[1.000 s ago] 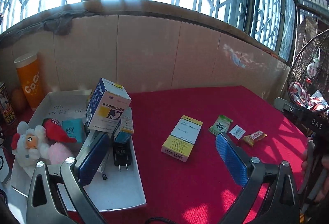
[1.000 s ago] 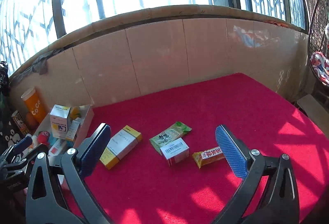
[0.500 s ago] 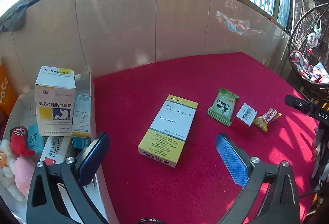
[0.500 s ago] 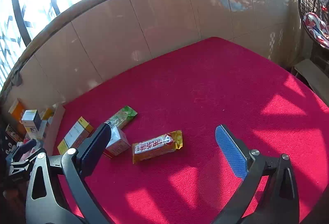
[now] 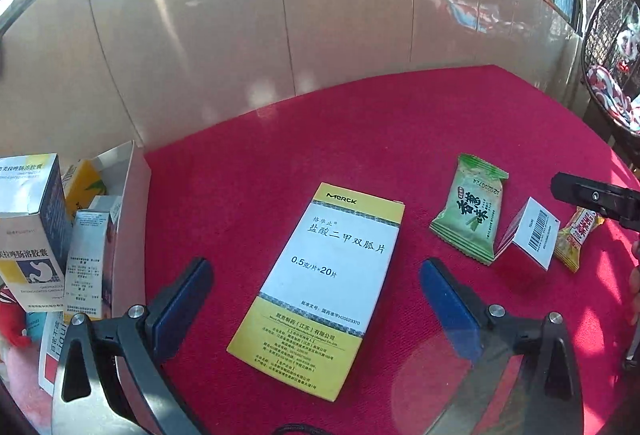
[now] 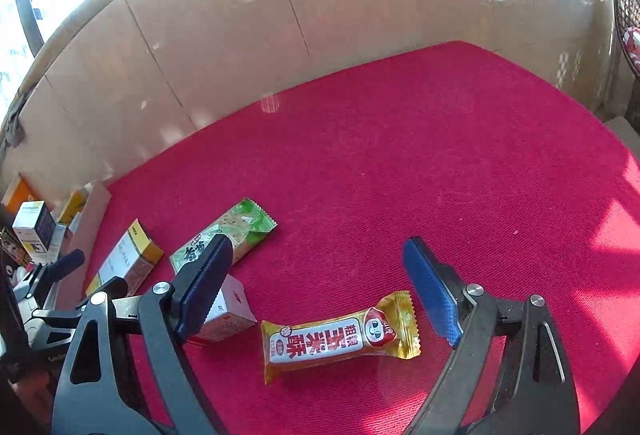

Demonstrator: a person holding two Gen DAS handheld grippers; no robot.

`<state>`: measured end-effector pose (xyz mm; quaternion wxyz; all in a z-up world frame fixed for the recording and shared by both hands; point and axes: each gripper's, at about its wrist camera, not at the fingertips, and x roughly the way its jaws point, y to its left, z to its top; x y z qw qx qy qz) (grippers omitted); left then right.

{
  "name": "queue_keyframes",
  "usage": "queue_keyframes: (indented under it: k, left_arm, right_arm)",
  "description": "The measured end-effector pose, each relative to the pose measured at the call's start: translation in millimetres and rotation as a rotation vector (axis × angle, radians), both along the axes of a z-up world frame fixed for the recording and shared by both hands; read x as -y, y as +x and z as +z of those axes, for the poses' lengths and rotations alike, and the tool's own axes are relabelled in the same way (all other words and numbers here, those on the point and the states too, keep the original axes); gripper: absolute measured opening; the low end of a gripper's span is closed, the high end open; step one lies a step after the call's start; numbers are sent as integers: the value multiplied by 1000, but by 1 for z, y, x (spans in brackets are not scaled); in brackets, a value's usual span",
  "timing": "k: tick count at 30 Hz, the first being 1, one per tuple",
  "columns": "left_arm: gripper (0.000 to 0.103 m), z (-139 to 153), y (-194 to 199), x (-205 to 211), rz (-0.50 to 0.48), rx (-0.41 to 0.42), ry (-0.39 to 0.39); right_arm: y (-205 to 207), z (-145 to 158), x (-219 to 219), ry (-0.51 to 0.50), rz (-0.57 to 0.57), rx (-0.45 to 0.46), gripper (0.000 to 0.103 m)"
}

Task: Organize objects

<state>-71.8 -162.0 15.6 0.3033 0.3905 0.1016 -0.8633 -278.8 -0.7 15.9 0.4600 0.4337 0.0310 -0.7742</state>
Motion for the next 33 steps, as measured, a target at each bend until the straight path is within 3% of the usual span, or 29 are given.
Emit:
queue_keyframes:
  k: [2,5,7,10,13,14,15,16,17,18,22,23,24,28,33]
  left_arm:
    - [103,-6,-2,1,-6,6,13]
    - [103,-10,-3,4,-16,11,27]
    - [103,-10,-4,4,-27,12,36]
    - [103,-9,-11,1,-50,19,19]
    - [93,-10,-20,1,-52,51,1]
    - [88,-13,-23,4,-45,68,5]
    - [83,-15,-24,8,-52,49,31]
    - [71,-15,-22,11,-54,35,56]
    - [68,-14,-21,12,-61,23,75]
    - [61,-14,-20,12,-69,22,81]
    - [56,-14,-21,4,-96,37,42]
    - [56,-15,-20,3,-97,32,45]
    - [56,-14,-18,0,-99,24,49]
    - [56,-10,-6,-13,-98,-17,47]
    - [56,14,12,-39,-91,-108,23]
  right_arm:
    - [4,-7,-9,-13,74,83,87]
    - [24,-8,-29,-21,197,101,87]
    - [41,-3,-41,-11,263,39,87]
    - [56,6,-45,46,258,-126,87]
    - [49,4,-34,76,219,-150,87]
    - [44,3,-25,85,213,-144,83]
    - [42,0,-20,103,205,-153,67]
    - [42,-3,-15,123,200,-164,60]
    - [44,-5,-12,134,204,-172,52]
    - [47,-8,-11,139,216,-177,52]
    - [57,-8,-16,143,245,-208,49]
    - [59,-7,-18,144,247,-214,39]
    - [60,-8,-18,153,248,-219,21]
    - [66,-8,-25,136,256,-195,19]
    - [73,7,-50,63,157,-194,19]
